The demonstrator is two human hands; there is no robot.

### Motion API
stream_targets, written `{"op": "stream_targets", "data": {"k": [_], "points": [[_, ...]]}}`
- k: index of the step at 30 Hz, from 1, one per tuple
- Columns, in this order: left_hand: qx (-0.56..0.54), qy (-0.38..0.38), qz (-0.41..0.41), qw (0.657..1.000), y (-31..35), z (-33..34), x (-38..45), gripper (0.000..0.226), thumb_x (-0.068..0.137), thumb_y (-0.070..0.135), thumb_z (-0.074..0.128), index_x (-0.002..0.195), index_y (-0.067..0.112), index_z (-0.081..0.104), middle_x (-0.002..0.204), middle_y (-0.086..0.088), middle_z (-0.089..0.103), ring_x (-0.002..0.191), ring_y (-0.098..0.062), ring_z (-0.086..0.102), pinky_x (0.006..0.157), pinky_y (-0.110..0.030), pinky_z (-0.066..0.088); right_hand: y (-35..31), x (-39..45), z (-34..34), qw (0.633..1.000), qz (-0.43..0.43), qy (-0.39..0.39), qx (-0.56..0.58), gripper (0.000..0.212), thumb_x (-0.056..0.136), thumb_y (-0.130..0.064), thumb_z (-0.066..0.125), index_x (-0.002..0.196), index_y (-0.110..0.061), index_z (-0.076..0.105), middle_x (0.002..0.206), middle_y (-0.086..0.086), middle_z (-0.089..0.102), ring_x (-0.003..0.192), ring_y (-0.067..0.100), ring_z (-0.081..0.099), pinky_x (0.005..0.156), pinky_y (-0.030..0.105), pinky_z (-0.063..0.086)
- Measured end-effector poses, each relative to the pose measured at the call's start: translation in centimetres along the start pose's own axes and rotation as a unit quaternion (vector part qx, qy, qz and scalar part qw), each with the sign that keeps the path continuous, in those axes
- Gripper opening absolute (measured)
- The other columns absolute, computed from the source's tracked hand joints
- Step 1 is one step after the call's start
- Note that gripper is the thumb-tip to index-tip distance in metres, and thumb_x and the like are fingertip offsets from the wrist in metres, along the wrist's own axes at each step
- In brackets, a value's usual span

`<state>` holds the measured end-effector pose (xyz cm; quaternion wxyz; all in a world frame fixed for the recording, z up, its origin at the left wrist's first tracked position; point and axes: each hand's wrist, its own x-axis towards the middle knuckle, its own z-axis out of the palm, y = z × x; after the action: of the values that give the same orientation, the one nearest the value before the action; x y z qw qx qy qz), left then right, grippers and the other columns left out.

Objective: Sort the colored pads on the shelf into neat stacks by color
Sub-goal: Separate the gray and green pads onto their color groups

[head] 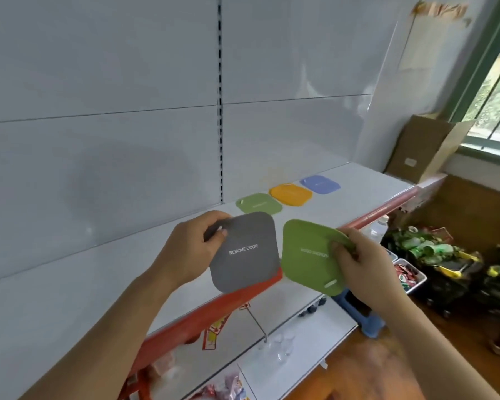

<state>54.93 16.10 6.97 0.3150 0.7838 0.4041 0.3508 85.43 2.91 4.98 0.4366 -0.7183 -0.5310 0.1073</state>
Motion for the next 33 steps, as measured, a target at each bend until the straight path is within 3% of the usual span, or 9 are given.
{"op": "stream_targets", "data": {"k": [4,6,10,14,19,23,26,29,33], "points": [[-0.014,0.021,-0.028,0.999,-0.8,2.5,4.4,0.022,0.103,0.020,0.064,0.115,0.037,0.071,0.099,0.017,0.076,0.092,-0.009,0.071,0.078,-0.040,0.061,3.3,4.1,-0.2,1.000,0.006,0.000,0.012,0.025,0.102,-0.018,0.056,0.105,-0.042,0.063,0.083,-0.016,0.071,0.076,-0.003,0.064,0.057,0.018,0.045],[-0.013,0.025,-0.042,0.999,-1.8,3.4,6.2,0.023,0.102,0.019,0.065,0.115,0.037,0.071,0.100,0.013,0.076,0.093,-0.016,0.072,0.077,-0.042,0.062,4.5,6.6,0.5,1.000,0.003,-0.012,0.013,0.026,0.102,-0.017,0.057,0.104,-0.042,0.063,0.079,-0.018,0.070,0.076,-0.004,0.064,0.054,0.012,0.043],[-0.020,0.043,-0.059,0.997,-4.2,4.7,10.2,0.022,0.103,0.019,0.065,0.114,0.037,0.071,0.100,0.007,0.077,0.092,-0.021,0.073,0.073,-0.047,0.065,6.2,12.5,2.6,0.999,-0.013,-0.038,0.010,0.024,0.100,-0.016,0.055,0.103,-0.037,0.066,0.078,-0.023,0.070,0.075,-0.002,0.064,0.056,0.011,0.044],[-0.008,0.040,-0.089,0.995,-6.3,4.7,13.7,0.021,0.105,0.021,0.062,0.116,0.036,0.071,0.102,0.010,0.076,0.095,-0.019,0.074,0.080,-0.051,0.064,7.0,19.0,5.3,0.995,-0.028,-0.094,-0.007,0.018,0.100,-0.019,0.055,0.105,-0.032,0.067,0.078,-0.006,0.071,0.074,0.018,0.066,0.067,0.037,0.055],[0.011,0.057,-0.134,0.989,-7.6,3.6,16.2,0.022,0.105,0.021,0.061,0.113,0.039,0.071,0.099,0.018,0.075,0.093,-0.009,0.072,0.082,-0.044,0.063,6.2,25.6,9.3,0.985,-0.081,-0.154,0.020,0.030,0.095,-0.008,0.054,0.106,-0.033,0.069,0.095,-0.010,0.072,0.087,0.006,0.066,0.070,0.017,0.048],[0.039,0.079,-0.176,0.981,-8.2,3.0,16.4,0.022,0.104,0.020,0.063,0.113,0.039,0.071,0.097,0.023,0.074,0.090,-0.005,0.072,0.079,-0.038,0.062,6.0,29.7,12.3,0.966,-0.092,-0.240,-0.019,0.015,0.100,-0.015,0.056,0.103,-0.028,0.065,0.082,-0.012,0.066,0.073,-0.002,0.058,0.057,0.008,0.041],[0.046,0.101,-0.205,0.972,-8.0,2.7,16.3,0.027,0.104,0.017,0.063,0.110,0.041,0.071,0.096,0.024,0.074,0.087,-0.002,0.071,0.075,-0.032,0.060,6.5,32.7,14.3,0.943,-0.117,-0.310,-0.036,0.010,0.101,-0.021,0.057,0.103,-0.025,0.066,0.084,-0.002,0.071,0.072,0.011,0.062,0.054,0.012,0.044],[0.055,0.141,-0.232,0.961,-7.2,3.3,15.9,0.026,0.104,0.014,0.063,0.113,0.036,0.072,0.097,0.022,0.075,0.087,-0.002,0.072,0.076,-0.030,0.058,7.6,35.1,16.4,0.918,-0.154,-0.361,-0.052,0.011,0.098,-0.021,0.056,0.099,-0.031,0.063,0.085,-0.005,0.070,0.080,0.021,0.065,0.061,0.023,0.047],[0.073,0.184,-0.258,0.946,-5.4,5.2,15.7,0.024,0.104,0.013,0.063,0.113,0.034,0.072,0.099,0.022,0.075,0.087,0.000,0.071,0.072,-0.025,0.054,8.3,36.4,18.6,0.893,-0.218,-0.385,-0.083,0.021,0.100,-0.022,0.055,0.120,-0.025,0.062,0.097,0.004,0.072,0.088,0.028,0.064,0.070,0.032,0.048]]}}
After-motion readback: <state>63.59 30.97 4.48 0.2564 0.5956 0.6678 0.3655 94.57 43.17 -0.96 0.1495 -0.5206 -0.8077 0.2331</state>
